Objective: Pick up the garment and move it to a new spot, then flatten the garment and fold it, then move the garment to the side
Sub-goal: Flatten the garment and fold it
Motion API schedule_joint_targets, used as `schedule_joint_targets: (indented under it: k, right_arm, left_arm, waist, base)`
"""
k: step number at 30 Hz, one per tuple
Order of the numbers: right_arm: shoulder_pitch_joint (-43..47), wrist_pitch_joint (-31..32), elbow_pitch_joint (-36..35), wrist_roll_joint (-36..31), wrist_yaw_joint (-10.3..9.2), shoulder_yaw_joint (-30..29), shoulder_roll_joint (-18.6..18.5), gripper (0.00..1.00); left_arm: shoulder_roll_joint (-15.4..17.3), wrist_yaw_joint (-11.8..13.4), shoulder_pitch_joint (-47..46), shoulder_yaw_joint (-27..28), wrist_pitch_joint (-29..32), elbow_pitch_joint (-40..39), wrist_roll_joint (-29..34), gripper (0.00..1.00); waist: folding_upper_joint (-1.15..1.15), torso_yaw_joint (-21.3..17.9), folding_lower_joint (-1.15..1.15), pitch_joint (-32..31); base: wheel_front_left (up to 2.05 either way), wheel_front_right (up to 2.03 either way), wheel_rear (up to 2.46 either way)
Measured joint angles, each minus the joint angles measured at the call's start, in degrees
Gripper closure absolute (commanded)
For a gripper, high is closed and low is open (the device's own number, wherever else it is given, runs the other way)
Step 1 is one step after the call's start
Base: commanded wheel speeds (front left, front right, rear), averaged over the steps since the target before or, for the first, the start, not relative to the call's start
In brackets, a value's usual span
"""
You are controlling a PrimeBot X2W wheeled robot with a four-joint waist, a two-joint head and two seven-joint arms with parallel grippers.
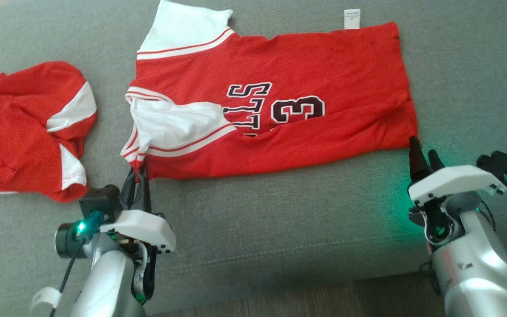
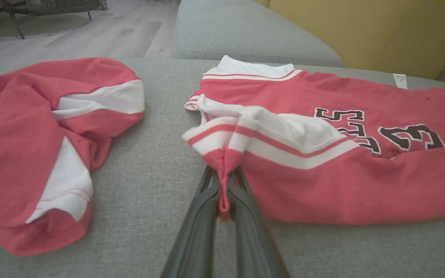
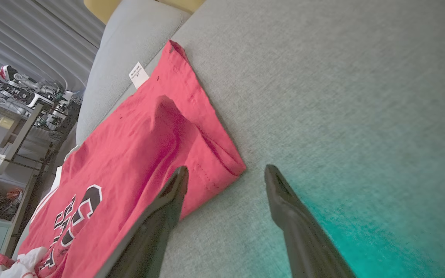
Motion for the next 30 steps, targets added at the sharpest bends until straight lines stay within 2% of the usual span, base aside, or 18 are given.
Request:
schedule_joint_targets:
  k: [15, 16, 17, 26, 30]
  right_arm:
    - [-5.19, 0.27, 5.76, 6.35, 0.00, 3.66, -0.44, 0.00]
    - [-5.23, 0.04, 5.95, 6.53, 0.00, 3.99, -0.56, 0.59]
    - [-5.27, -0.23, 6.20, 6.52, 0.00, 4.39, -0.71, 1.00]
    - [-5.55, -2.66, 8.39, 6.15, 0.00, 7.95, -2.76, 1.00]
    - [-4.61, -2.67, 8.20, 6.02, 0.00, 9.22, -3.69, 1.00]
  left_arm:
    - [0.04, 0.07, -0.57, -3.33, 0.00, -0.38, 0.10, 1.00]
    - [0.04, 0.08, -0.57, -3.42, 0.00, -0.38, -0.04, 1.00]
    - [0.04, 0.09, -0.57, -3.46, 0.00, -0.36, -0.14, 1.00]
    - [0.03, 0.00, -0.38, -3.14, 0.00, 2.14, -0.46, 1.00]
    - [0.03, -1.01, 0.24, -2.98, 0.00, 4.58, -0.55, 1.00]
  waist:
    - [0.00, 2.87, 0.00, 1.51]
    - [0.00, 2.91, 0.00, 1.46]
    - [0.00, 2.94, 0.00, 1.42]
    - [0.00, 2.12, 0.00, -0.14]
    - [0.00, 1.44, 0.00, -1.22]
  base:
    - [0.00, 0.00, 0.00]
    - [0.00, 0.00, 0.00]
    - [0.00, 0.00, 0.00]
    - [0.00, 0.00, 0.00]
    - [0.00, 0.00, 0.00]
